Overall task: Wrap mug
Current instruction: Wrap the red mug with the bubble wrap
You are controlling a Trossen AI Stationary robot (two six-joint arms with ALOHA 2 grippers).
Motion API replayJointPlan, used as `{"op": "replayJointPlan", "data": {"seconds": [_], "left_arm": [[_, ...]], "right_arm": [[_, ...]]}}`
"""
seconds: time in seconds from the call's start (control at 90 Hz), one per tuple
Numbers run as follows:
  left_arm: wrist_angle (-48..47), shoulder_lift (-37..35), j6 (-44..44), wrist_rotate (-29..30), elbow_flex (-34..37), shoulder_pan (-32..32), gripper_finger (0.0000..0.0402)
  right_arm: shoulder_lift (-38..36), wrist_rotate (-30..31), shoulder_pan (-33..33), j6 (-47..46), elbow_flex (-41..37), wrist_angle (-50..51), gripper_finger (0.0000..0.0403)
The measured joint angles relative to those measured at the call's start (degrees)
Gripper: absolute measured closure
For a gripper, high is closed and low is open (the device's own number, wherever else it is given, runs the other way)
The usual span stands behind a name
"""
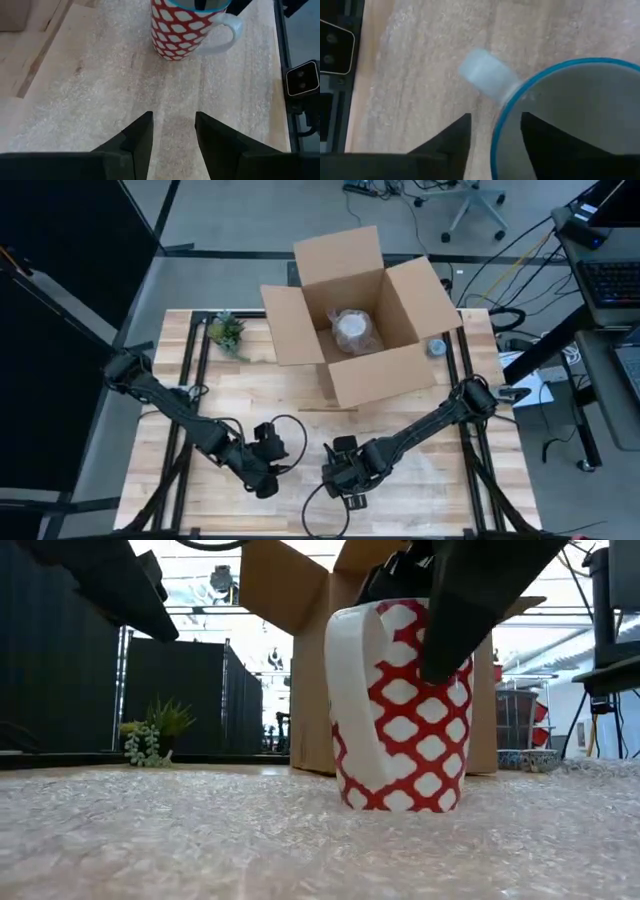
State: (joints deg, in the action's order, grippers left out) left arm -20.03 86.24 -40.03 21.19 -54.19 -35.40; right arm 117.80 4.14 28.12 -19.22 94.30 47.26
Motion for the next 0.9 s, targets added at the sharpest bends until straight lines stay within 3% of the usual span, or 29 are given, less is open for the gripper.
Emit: {"op": "replayJointPlan", "data": {"seconds": [0.233, 0.533, 0.733, 0.9], "left_arm": [[0.0, 0.0, 0.0, -0.1, 0.0, 0.0, 0.0267], [-0.1, 0.0, 0.0, -0.1, 0.0, 0.1, 0.0267], [-1.2, 0.0, 0.0, -0.1, 0.0, 0.2, 0.0267], [-8.6, 0.0, -5.6, -0.1, 0.0, -1.4, 0.0267]], "right_arm": [[-0.5, 0.0, 0.0, -0.5, 2.3, 5.6, 0.0184], [-0.6, 0.0, 0.1, 0.7, 11.5, 13.8, 0.0179], [-1.8, 0.2, 1.7, -4.7, 19.8, 29.5, 0.0179], [-7.0, 10.1, 7.8, -14.3, 17.8, 32.5, 0.0179]]}}
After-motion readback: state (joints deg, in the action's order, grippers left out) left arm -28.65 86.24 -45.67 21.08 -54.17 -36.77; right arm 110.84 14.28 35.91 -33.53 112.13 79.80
